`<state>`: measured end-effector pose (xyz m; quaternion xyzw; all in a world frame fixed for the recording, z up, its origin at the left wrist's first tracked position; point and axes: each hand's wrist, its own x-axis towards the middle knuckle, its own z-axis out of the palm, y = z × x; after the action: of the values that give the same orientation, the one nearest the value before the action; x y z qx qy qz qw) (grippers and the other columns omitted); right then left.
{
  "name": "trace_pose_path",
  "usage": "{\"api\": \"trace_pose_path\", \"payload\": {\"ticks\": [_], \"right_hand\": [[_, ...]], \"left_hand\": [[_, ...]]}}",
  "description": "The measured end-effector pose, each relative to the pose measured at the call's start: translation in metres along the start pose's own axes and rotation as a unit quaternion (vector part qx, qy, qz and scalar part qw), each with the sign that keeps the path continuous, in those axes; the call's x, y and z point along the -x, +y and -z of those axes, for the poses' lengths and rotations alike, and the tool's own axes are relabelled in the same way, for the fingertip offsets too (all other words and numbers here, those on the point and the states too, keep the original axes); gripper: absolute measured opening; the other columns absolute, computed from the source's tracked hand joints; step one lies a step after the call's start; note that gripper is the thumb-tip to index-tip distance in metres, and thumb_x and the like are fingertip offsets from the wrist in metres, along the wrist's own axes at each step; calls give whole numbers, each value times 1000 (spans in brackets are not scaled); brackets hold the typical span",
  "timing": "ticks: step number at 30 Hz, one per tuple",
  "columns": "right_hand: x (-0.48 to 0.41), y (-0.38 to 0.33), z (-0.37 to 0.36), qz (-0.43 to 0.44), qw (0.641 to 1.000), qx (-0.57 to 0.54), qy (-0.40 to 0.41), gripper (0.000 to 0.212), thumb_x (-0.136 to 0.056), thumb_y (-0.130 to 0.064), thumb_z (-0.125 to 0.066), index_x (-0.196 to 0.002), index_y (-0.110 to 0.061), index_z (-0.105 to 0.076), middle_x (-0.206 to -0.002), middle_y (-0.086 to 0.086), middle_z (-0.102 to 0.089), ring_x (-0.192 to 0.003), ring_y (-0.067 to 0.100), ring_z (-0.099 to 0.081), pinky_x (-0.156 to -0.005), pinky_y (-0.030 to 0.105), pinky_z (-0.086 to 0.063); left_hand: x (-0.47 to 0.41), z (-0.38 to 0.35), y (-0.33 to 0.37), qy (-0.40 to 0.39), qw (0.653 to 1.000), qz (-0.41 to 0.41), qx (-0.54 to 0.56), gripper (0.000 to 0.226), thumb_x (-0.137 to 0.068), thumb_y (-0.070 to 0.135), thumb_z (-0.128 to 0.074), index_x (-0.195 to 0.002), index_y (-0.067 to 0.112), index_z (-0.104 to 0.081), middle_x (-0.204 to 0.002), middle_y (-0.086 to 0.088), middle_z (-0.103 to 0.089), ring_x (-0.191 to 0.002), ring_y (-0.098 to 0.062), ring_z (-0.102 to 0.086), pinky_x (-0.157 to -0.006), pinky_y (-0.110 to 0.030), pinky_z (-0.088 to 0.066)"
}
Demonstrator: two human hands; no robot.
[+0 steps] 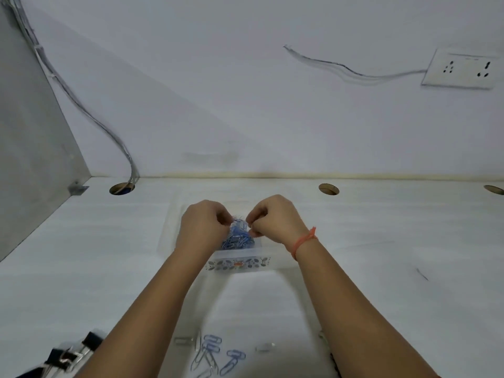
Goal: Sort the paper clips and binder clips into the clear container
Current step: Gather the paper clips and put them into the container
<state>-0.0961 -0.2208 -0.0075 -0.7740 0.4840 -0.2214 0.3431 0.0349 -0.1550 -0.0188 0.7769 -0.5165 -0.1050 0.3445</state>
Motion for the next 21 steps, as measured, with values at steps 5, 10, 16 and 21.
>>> {"api": "trace_pose_path", "payload": {"ticks": [5, 10, 16, 21], "right_hand": [[87, 27, 3, 25, 996, 72, -34, 22, -68, -11, -74, -87, -22, -74, -76, -10, -65, -77, 10, -64, -74, 19, -51], [156, 56, -30, -22, 963, 174, -204, 70, -57, -42, -83, -118, -25, -54, -102, -10, -46, -92, 8, -48, -74, 19, -37], [165, 35, -78, 40, 968, 187, -164, 70, -59, -41, -82, -115, -15, -50, -111, 3, -49, -101, 21, -50, -81, 30, -42], [157, 42, -84, 55, 985, 135, -87, 32, -72, -27, -73, -100, -16, -63, -98, 2, -60, -88, 17, -53, -70, 23, -31]], "left_hand": [[97, 19, -28, -6, 1000, -1, -11, 21, -75, 17, -70, -96, 23, -72, -86, 8, -66, -78, -9, -62, -67, -18, -39], [166, 4, -66, -146, 977, 70, -135, 53, -78, 26, -66, -128, 25, -51, -124, -1, -46, -115, -20, -45, -88, -23, -34], [180, -17, -61, -102, 993, 32, -46, 37, -80, 11, -61, -115, 22, -63, -103, 5, -49, -104, -16, -54, -81, -21, -38], [189, -10, -66, -30, 999, 35, 16, 29, -81, 7, -61, -107, 16, -69, -101, 2, -66, -92, -16, -62, -79, -24, -44]]}}
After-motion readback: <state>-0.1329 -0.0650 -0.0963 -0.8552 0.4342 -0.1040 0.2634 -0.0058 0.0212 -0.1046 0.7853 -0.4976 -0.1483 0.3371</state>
